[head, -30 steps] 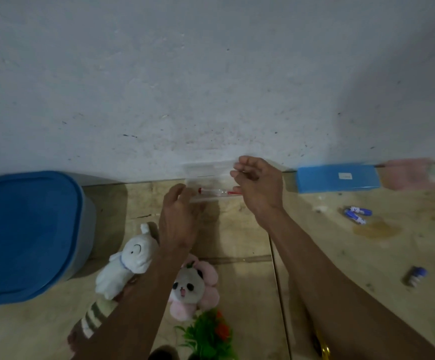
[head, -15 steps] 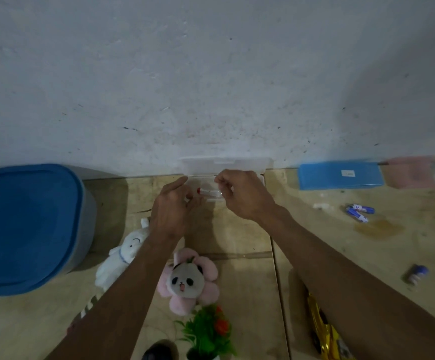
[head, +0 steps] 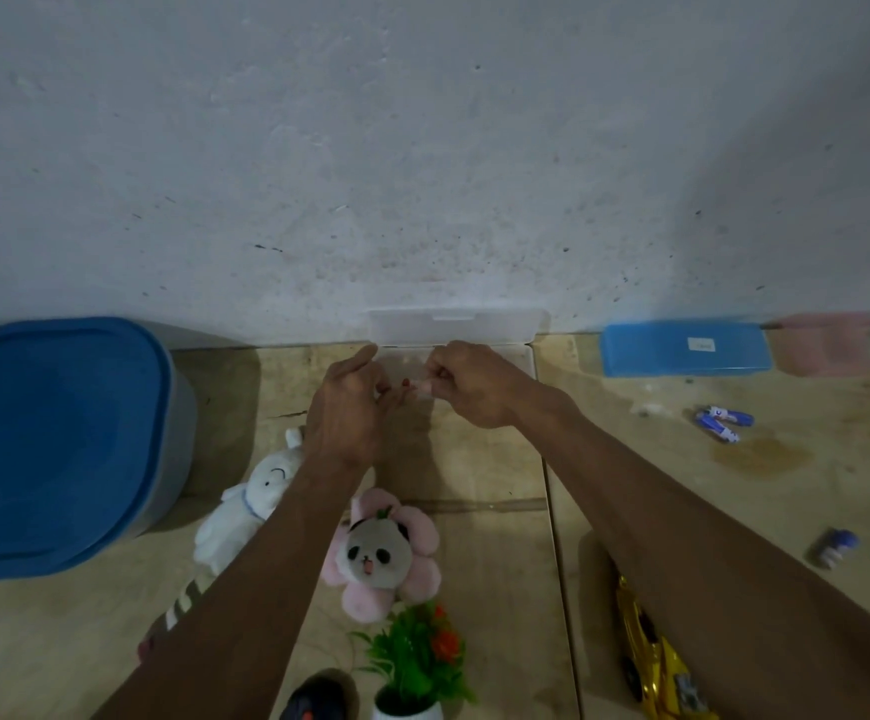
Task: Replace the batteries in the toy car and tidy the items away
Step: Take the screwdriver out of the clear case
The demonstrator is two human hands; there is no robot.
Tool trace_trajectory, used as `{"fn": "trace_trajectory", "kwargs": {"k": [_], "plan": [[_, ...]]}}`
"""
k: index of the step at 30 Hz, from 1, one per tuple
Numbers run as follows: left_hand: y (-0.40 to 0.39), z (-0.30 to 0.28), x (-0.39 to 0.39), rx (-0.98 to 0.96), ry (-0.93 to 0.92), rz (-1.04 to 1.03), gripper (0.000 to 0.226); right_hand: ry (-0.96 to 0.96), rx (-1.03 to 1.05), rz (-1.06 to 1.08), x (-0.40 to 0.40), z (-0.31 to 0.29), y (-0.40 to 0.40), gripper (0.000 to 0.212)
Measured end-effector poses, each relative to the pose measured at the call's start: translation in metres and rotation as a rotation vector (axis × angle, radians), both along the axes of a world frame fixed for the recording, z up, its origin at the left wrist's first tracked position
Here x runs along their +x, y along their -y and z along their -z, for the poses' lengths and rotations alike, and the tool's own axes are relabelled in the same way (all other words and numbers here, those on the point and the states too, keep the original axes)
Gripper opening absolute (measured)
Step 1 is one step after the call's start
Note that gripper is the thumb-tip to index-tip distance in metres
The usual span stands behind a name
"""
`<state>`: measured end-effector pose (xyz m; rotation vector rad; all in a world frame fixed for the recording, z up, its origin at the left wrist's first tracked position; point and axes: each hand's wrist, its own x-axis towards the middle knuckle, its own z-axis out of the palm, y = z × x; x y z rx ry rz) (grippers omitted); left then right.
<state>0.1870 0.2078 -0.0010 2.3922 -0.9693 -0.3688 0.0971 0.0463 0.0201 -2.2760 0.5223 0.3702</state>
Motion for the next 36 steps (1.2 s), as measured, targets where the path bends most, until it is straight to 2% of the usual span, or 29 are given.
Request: {"fn": "trace_trajectory", "kwargs": {"k": [4, 5, 8, 12, 19, 23, 29, 33, 36], "plan": [[-0.001, -0.002, -0.002, -0.006, -0.001, -0.003, 0.022, 0.084, 0.229, 0.147, -0.008, 0.005, 0.003, 0.009], [-0.001, -0.002, -0.002, -0.002, -0.008, -0.01, 0.024, 0.127, 0.213, 0.152, -0.01, 0.006, 0.003, 0.007], [-0.001, -0.005, -0.003, 0.031, 0.007, -0.019, 0.025, 0.31, 0.024, 0.101, -0.019, -0.003, -0.003, 0.022], [0.003, -0.013, -0.007, 0.107, 0.018, -0.05, 0.029, 0.485, -0.007, 0.261, -0.037, -0.025, -0.015, 0.027], [0.004, -0.024, -0.013, 0.157, 0.011, -0.064, 0.029, 0.514, 0.042, 0.589, -0.109, -0.055, -0.01, 0.036], [0.006, -0.045, -0.031, 0.164, 0.052, -0.088, 0.04, 0.525, 0.023, 0.753, -0.152, -0.068, 0.003, 0.033], [0.023, -0.081, -0.104, 0.044, -0.032, -0.085, 0.048, 0.607, 0.122, 0.947, -0.231, -0.079, 0.025, 0.031], [0.034, -0.089, -0.195, -0.01, -0.075, -0.086, 0.054, 0.568, 0.185, 1.047, -0.284, -0.075, 0.034, 0.026], [0.039, -0.083, -0.272, 0.01, -0.167, -0.102, 0.067, 0.554, 0.225, 1.09, -0.321, -0.072, 0.037, 0.023]]}}
